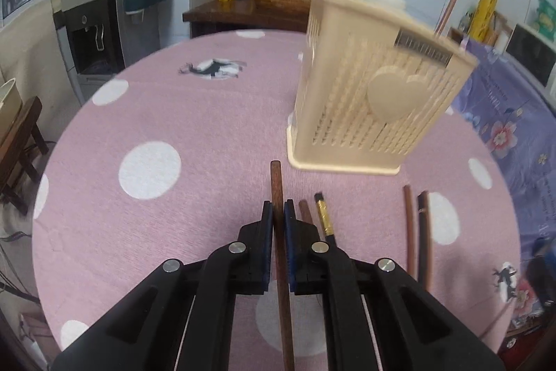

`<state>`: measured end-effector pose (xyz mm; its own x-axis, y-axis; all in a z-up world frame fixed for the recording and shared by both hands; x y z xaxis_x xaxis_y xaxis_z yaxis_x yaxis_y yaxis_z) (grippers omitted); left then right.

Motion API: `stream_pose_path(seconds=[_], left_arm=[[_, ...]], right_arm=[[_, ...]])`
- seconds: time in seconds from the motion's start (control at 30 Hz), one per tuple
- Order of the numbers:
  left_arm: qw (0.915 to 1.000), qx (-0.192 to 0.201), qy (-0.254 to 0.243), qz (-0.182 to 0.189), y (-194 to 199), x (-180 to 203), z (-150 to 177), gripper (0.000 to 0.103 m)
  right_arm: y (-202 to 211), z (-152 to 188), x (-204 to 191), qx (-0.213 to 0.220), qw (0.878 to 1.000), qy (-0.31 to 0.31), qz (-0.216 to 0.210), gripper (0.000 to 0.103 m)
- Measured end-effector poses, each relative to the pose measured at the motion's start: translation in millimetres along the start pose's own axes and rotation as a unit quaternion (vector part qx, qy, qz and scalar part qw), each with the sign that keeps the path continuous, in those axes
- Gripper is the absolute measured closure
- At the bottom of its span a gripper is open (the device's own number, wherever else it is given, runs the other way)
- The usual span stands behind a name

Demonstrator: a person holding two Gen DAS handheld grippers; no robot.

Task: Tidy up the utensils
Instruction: 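Grasp a wooden chopstick with the left tool while right tool holds the metal spoon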

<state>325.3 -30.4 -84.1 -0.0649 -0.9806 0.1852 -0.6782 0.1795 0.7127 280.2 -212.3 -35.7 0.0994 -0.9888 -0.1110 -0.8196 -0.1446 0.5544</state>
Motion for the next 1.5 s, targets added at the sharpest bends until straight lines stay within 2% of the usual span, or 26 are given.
stream_pose_path(seconds=[0.23, 0.3, 0.33, 0.43, 0.6, 0.73, 0.8, 0.87, 0.9, 0.93, 1.03, 1.2, 1.37, 1.5], left_arm=[[0.9955, 0.085, 0.002, 0.042, 75, -3, -37, 0.096], [0.9927, 0.111, 0.003, 0.048, 95, -5, -46, 0.096], [0.9915, 0.121, 0.003, 0.049, 102, -6, -51, 0.102], [0.9887, 0.142, 0.000, 0.049, 115, -8, -59, 0.102], [0.9892, 0.138, -0.002, 0.049, 110, -11, -61, 0.102], [0.9916, 0.121, 0.012, 0.044, 98, -23, -57, 0.101], [0.9946, 0.097, 0.016, 0.034, 82, -30, -53, 0.100], [0.9961, 0.083, 0.025, 0.020, 67, -39, -47, 0.088], [0.9967, 0.076, 0.027, 0.007, 61, -45, -44, 0.060], [0.9975, 0.064, 0.027, -0.008, 50, -51, -40, 0.039], [0.9983, 0.030, 0.035, -0.035, 20, -66, -28, 0.042], [0.9968, -0.024, 0.044, -0.063, -29, -75, -10, 0.060], [0.9937, -0.042, 0.055, -0.089, -54, -79, -2, 0.070], [0.9916, -0.041, 0.048, -0.113, -60, -78, -6, 0.076]], right_arm=[[7, -8, 4, 0.013, 1.000, 0.000, 0.002, 0.065], [9, -10, 5, 0.016, 1.000, 0.001, 0.004, 0.065], [9, -10, 5, 0.015, 1.000, 0.001, 0.004, 0.065], [8, -11, 5, 0.015, 1.000, 0.002, 0.006, 0.065], [8, -12, 5, 0.015, 1.000, 0.003, 0.008, 0.065], [8, -12, 5, 0.013, 1.000, 0.003, 0.012, 0.065], [8, -11, 6, 0.013, 1.000, 0.002, 0.012, 0.065], [8, -11, 6, 0.012, 1.000, 0.002, 0.011, 0.065], [9, -11, 6, 0.012, 1.000, 0.002, 0.010, 0.065], [9, -11, 6, 0.013, 1.000, 0.002, 0.010, 0.065], [12, -12, 3, 0.016, 1.000, 0.007, 0.010, 0.065], [11, -10, 3, 0.016, 1.000, 0.006, 0.006, 0.065], [7, -7, 5, 0.009, 1.000, 0.000, 0.003, 0.065], [4, -6, 3, 0.007, 1.000, 0.001, -0.002, 0.065]])
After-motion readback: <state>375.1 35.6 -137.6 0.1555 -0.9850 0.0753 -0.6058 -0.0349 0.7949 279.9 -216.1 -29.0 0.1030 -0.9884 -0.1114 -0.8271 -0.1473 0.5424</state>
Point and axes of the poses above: each gripper's, at about its wrist camera, not at the fingertips, and y roughly against the way its jaws point, x to its right, z to its underside, the point moved 10 cm from there along -y, roughly the way its jaws point, and after that the axes turned 3 degrees about z, right-handed, at the moved point
